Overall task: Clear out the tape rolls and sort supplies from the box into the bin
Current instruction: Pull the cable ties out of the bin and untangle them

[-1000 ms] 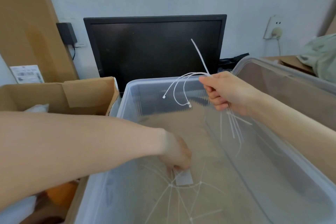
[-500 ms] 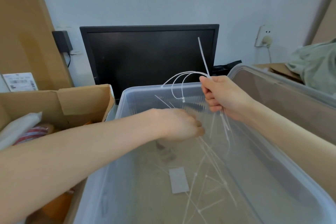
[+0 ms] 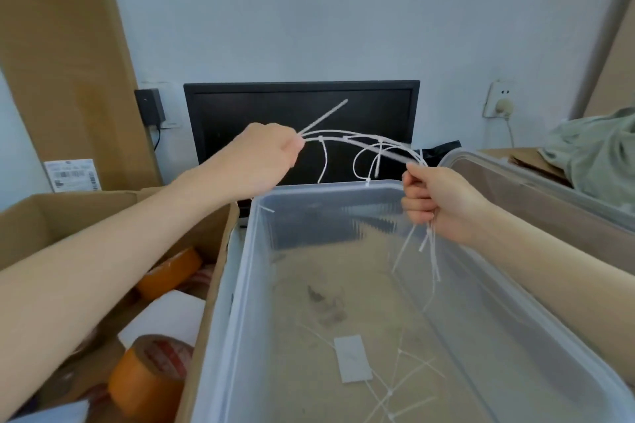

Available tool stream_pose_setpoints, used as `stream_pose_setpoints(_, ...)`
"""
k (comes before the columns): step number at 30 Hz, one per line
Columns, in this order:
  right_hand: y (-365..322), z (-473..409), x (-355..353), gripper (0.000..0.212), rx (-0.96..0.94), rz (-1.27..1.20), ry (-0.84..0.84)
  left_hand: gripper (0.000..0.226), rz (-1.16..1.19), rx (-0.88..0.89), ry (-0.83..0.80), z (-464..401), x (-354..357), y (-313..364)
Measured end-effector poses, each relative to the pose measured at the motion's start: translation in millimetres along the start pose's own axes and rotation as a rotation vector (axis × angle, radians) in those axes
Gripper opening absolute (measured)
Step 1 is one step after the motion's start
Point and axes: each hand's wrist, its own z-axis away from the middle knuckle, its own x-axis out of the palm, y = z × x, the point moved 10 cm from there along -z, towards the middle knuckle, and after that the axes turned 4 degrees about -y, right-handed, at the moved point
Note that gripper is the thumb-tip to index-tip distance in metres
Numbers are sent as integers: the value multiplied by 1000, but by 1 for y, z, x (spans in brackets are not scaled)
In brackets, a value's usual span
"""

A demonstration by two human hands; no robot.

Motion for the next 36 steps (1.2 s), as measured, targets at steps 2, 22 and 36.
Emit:
stream_pose_setpoints(2,-1,-2,-3,32,6,-110,63,40,401,-187,51,-1,-3,-29)
stream_pose_setpoints(22,-1,-8,40,30,-32,-96,-23,40,777,-199,-62,9,91,12)
stream_pose_setpoints(36,-26,-6,4,25,-240,-40,291,38,670,-128,-204,11,101,21)
